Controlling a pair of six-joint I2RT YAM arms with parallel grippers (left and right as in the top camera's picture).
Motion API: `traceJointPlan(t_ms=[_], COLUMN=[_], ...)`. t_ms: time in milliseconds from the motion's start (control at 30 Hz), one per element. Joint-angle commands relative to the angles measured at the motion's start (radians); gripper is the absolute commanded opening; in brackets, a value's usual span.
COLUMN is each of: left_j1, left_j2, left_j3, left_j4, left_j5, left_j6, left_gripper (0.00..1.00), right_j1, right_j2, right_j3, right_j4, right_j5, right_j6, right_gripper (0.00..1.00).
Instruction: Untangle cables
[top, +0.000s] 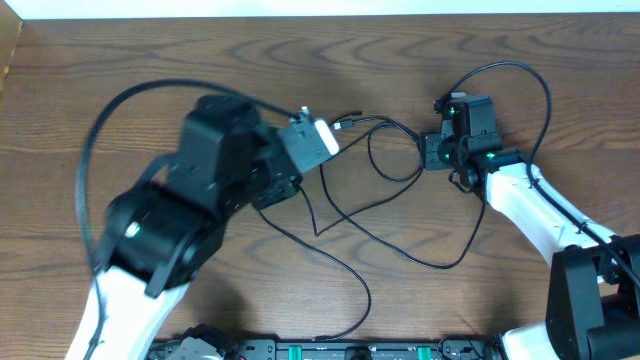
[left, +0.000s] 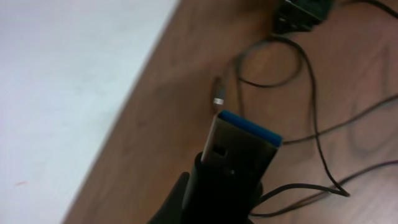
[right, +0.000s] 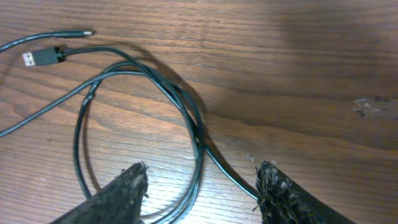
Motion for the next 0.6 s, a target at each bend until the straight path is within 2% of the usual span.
traceJointPlan(t_ms=[0,33,67,100,133,400,567], left_j1=[0.004,0.004,0.004,0.004,0.003,0.003,0.003], left_j2=[0.079,0.101,0.126,0.146,0.163,0.237,0.246], left_j3=[-0.02,-0.02,-0.02,-0.02,-0.02,-0.02,-0.02], left_j4=[-0.006,-0.005,-0.003,-0.003,-0.003,0.007,0.006], left_j5=[0.066,0.066,0.066,0.066,0.07,0.189,0.196], left_j6=[-0.028,-0.035,-0.045,-0.051,-0.057,-0.06,-0.061], left_gripper=[0.08,0.16,0.41,0.49,0.53,0.61,0.62], right_j1=[0.018,0.023,0.029,0.032,0.035,0.038,0.038], right_j2=[0.034,0.04,0.047,0.051,0.056,0.084,0.084], right_j3=[0.012,0.012,0.012,0.012,0.012,0.012,0.012], right_j4=[0.0,0.0,0.001,0.001,0.002,0.019,0.038], right_j5=[0.012,0.012,0.012,0.012,0.012,0.031,0.042], right_j6=[0.006,0.006,0.006,0.006,0.006,0.002,0.002], right_gripper=[0.48,0.47,0.46,0.46,0.46,0.47,0.35])
